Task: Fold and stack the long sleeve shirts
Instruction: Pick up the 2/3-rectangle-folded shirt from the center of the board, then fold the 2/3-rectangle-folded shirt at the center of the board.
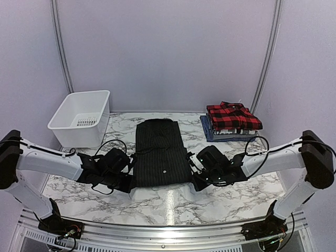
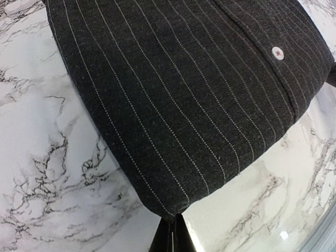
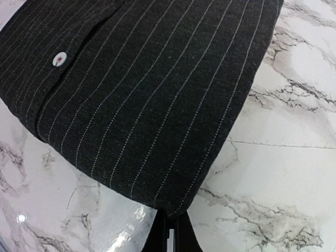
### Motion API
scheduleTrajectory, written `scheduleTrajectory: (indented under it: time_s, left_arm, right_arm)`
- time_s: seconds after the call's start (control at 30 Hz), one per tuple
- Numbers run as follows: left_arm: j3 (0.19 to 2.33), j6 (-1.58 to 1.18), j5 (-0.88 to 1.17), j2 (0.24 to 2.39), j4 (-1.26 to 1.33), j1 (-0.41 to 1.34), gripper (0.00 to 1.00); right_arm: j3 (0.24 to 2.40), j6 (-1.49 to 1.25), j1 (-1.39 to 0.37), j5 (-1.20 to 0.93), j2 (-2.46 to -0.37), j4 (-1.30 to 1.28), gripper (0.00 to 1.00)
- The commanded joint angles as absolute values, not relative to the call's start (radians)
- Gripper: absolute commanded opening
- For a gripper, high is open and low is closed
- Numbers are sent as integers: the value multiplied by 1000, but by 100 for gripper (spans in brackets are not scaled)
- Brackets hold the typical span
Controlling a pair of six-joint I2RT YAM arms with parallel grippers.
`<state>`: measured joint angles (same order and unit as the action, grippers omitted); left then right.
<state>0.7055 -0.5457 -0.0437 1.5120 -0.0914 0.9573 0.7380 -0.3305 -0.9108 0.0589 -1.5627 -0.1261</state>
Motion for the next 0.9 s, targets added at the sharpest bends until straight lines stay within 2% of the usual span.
scheduleTrajectory:
  time_s: [0.0, 0.23, 0.37, 0.5, 0.63, 0.77, 0.87]
  left_arm:
    - [661, -584, -15, 1389, -108, 1013, 0]
    - [741, -662, -120, 1169, -314, 1094, 0]
    - [888, -655, -182, 1205, -374, 1003, 0]
    - [1028, -598, -125, 1402, -323, 788, 0]
    - [1239, -554, -37, 1722, -220, 595, 0]
    - [1529, -542, 54, 2068, -219, 498, 0]
    - [1667, -548, 83, 2223, -234, 489, 0]
  right_arm:
    - [724, -380, -988, 91, -1462, -191, 0]
    - [825, -465, -1062, 141, -1282, -318, 0]
    - [1020, -434, -993, 185, -1378, -352, 0]
    - [1185, -358, -850, 119, -1623, -215, 0]
    - [1426, -355, -675, 12, -1944, -146, 0]
    - [1713, -357, -594, -60, -2212, -157, 0]
    - [1804, -372, -563, -82, -2321, -180, 0]
